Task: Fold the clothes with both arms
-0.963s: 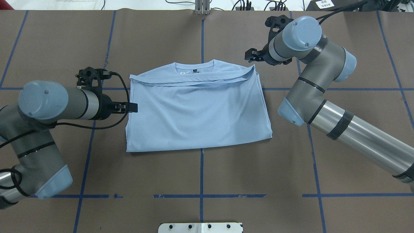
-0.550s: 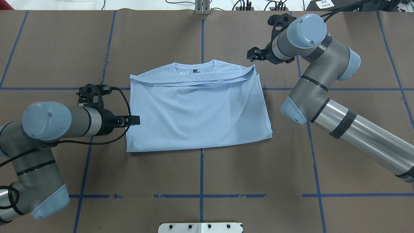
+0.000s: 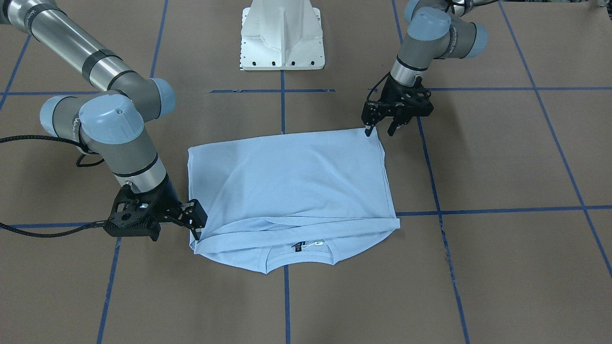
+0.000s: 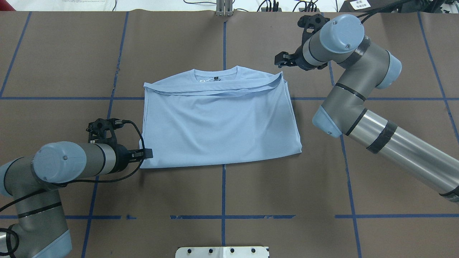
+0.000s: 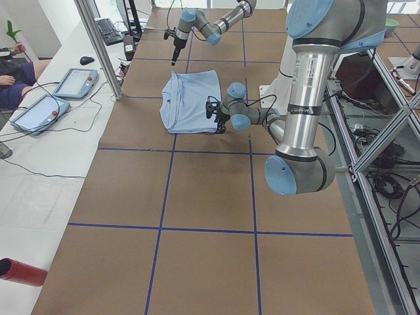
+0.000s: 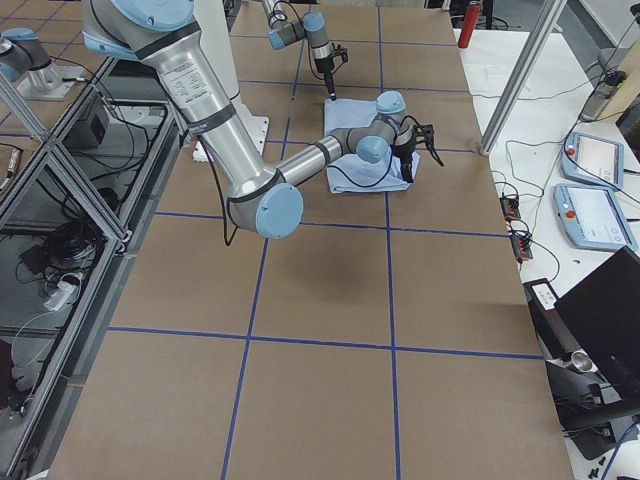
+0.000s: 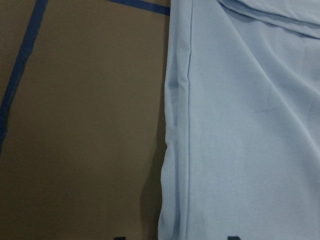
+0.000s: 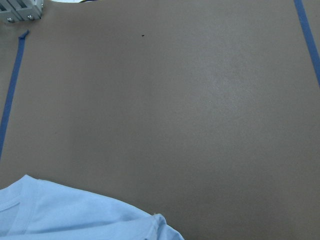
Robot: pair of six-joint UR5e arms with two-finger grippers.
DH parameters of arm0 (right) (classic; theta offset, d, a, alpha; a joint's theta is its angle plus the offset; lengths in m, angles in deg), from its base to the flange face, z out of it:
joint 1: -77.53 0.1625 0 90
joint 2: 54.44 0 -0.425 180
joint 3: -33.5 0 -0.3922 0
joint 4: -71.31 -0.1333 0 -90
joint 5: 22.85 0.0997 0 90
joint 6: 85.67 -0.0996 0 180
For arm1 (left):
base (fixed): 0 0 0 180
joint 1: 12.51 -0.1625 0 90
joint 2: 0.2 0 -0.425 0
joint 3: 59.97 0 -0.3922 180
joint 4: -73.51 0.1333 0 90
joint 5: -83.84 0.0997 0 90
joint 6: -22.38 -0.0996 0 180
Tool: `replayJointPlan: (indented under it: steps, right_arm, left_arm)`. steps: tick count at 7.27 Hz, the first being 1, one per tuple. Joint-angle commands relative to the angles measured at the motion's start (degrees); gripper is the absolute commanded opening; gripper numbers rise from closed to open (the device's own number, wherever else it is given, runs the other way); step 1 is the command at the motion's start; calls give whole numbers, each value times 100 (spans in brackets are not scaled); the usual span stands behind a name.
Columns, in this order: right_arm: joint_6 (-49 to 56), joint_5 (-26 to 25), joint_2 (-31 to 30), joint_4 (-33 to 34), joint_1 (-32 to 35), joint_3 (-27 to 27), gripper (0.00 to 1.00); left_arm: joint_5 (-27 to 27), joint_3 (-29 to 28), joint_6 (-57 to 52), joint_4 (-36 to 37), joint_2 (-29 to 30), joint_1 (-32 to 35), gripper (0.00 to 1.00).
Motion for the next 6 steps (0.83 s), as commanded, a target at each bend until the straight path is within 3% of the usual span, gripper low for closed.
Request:
replayJointPlan:
  steps: [1,2,5,6]
  right_arm:
    - [0,0,-2,0,0,-1,100]
    - [0,0,-2,0,0,8,100]
    - [0,0,-28,0,0,8,100]
    - [0,0,-37,0,0,8,100]
  left_arm:
    - [-1,-18,5,7,18,-130,64]
    - [-1,-26,5,7,18,-191,52]
    - [-1,-18,5,7,19,-236,39]
    - [-1,-18,-4,7,18,-236,28]
